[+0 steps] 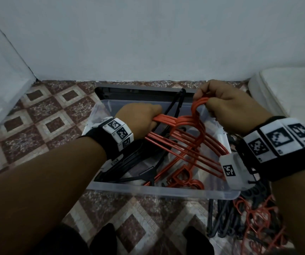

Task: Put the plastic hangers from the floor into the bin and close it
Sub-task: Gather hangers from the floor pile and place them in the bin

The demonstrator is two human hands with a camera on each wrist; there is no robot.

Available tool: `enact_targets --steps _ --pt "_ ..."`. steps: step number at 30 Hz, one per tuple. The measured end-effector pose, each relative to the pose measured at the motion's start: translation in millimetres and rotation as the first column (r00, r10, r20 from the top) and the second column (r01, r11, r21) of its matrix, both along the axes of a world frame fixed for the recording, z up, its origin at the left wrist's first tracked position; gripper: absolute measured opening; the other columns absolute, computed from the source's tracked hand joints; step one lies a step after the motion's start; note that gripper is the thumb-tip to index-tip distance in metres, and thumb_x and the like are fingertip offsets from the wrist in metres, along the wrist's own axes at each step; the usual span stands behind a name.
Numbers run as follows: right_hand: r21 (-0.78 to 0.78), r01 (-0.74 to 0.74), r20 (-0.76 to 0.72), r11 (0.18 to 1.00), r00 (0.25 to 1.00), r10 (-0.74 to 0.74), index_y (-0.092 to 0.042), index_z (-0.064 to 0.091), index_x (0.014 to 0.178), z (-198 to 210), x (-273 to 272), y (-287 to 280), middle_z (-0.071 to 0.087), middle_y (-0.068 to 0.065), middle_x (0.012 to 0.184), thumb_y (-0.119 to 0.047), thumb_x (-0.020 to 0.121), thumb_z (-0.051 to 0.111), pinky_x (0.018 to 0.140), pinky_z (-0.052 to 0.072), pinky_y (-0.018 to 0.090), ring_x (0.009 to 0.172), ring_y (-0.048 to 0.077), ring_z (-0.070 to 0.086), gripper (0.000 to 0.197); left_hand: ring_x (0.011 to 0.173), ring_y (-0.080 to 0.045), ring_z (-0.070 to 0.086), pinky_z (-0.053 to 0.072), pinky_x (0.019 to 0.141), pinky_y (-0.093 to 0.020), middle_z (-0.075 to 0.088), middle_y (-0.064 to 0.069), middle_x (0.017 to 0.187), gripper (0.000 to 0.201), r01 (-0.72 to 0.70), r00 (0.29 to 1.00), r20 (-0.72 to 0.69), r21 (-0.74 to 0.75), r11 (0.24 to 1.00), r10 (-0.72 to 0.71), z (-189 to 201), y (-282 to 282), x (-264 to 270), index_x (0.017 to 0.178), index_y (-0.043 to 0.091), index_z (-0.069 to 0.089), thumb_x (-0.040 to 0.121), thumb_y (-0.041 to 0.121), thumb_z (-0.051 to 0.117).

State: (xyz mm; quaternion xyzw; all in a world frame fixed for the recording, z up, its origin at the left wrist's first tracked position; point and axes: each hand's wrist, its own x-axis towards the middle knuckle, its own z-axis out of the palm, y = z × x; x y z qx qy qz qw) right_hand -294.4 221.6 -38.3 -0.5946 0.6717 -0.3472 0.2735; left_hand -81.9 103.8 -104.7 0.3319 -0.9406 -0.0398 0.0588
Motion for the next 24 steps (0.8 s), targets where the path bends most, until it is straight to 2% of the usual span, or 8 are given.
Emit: enact_targets --steps 3,5,8,13,17,19,21,24 --pt "0.152 0.005 -0.374 0.988 0.926 0.053 -0.034 0.058 0.122 -9 -2 -2 0.062 -0.005 0.120 -0.019 0.093 0.052 0.083 0.046 0.027 0.103 0.016 0.060 0.033 0.079 -0.029 0.061 0.052 0.066 -0.040 0.065 -0.001 0.090 0.018 -0.010 0.993 0.116 -0.001 1.000 0.010 9 2 -3 0.108 0.028 0.052 0.090 0.032 0.051" --pt "0.228 0.023 -0.584 0.973 0.803 0.118 -0.034 0.050 0.136 -12 3 -4 0.048 -0.001 0.140 -0.029 0.090 0.056 0.106 0.039 0.040 0.129 0.023 0.044 0.047 0.077 -0.029 0.060 0.049 0.061 -0.036 0.064 -0.002 0.089 0.021 -0.005 0.980 0.200 -0.050 0.999 0.015 15 3 -6 0.112 0.028 0.053 0.091 0.029 0.049" --pt "0.176 -0.044 -0.741 0.983 0.652 0.162 -0.036 0.044 0.140 -11 25 -8 0.040 -0.002 0.147 -0.050 0.082 0.059 0.114 0.026 0.049 0.139 0.024 0.031 0.061 0.066 -0.025 0.050 0.038 0.055 -0.032 0.049 0.002 0.072 0.020 0.013 0.963 0.268 -0.139 0.990 0.025 28 16 -14 0.108 0.026 0.058 0.090 0.033 0.052" --pt "0.212 -0.098 -0.661 0.972 0.718 0.216 -0.021 0.043 0.134 -29 57 -12 0.065 0.006 0.116 -0.047 0.089 0.056 0.080 0.050 0.036 0.096 0.027 0.062 0.054 0.059 -0.019 0.042 0.033 0.054 -0.032 0.032 0.005 0.064 0.017 -0.096 0.977 0.178 -0.135 0.986 0.119 55 45 -33 0.101 0.022 0.061 0.086 0.025 0.055" --pt "0.188 -0.089 -0.672 0.978 0.715 0.194 -0.020 0.054 0.118 -32 49 -21 0.067 0.007 0.099 -0.018 0.095 0.052 0.061 0.041 0.030 0.068 0.019 0.050 0.024 0.060 -0.020 0.044 0.035 0.054 -0.033 0.049 0.000 0.074 0.035 -0.164 0.983 0.066 -0.109 0.980 0.172 72 61 -32 0.121 0.018 0.045 0.088 0.022 0.055" --pt "0.141 -0.050 -0.618 0.989 0.776 0.127 -0.019 0.055 0.109 -36 40 -24 0.065 0.005 0.093 -0.015 0.093 0.052 0.061 0.042 0.031 0.073 0.021 0.054 0.017 0.092 -0.025 0.055 0.044 0.079 -0.039 0.059 -0.004 0.107 0.048 -0.042 0.998 -0.064 -0.227 0.973 0.028 74 62 -29 0.131 0.019 0.045 0.086 0.028 0.058" --pt "0.085 0.070 -0.516 0.994 0.856 -0.016 -0.019 0.056 0.101 -39 25 -26 0.062 0.002 0.086 -0.020 0.096 0.048 0.065 0.043 0.032 0.077 0.022 0.057 0.010 0.121 -0.026 0.047 0.032 0.108 -0.041 0.051 -0.008 0.131 0.053 0.049 0.946 -0.280 -0.369 0.928 -0.161 80 64 -23 0.133 0.016 0.050 0.084 0.033 0.059" --pt "0.018 0.319 -0.212 0.947 0.927 -0.308 -0.022 0.063 0.094 -43 -4 -27 0.070 -0.006 0.077 -0.026 0.099 0.044 0.065 0.050 0.030 0.075 0.015 0.068 0.021 0.120 -0.023 0.048 0.034 0.108 -0.036 0.053 -0.009 0.127 0.050 -0.048 0.772 -0.606 -0.359 0.932 -0.194 77 56 -14 0.130 0.009 0.052 0.087 0.034 0.059"
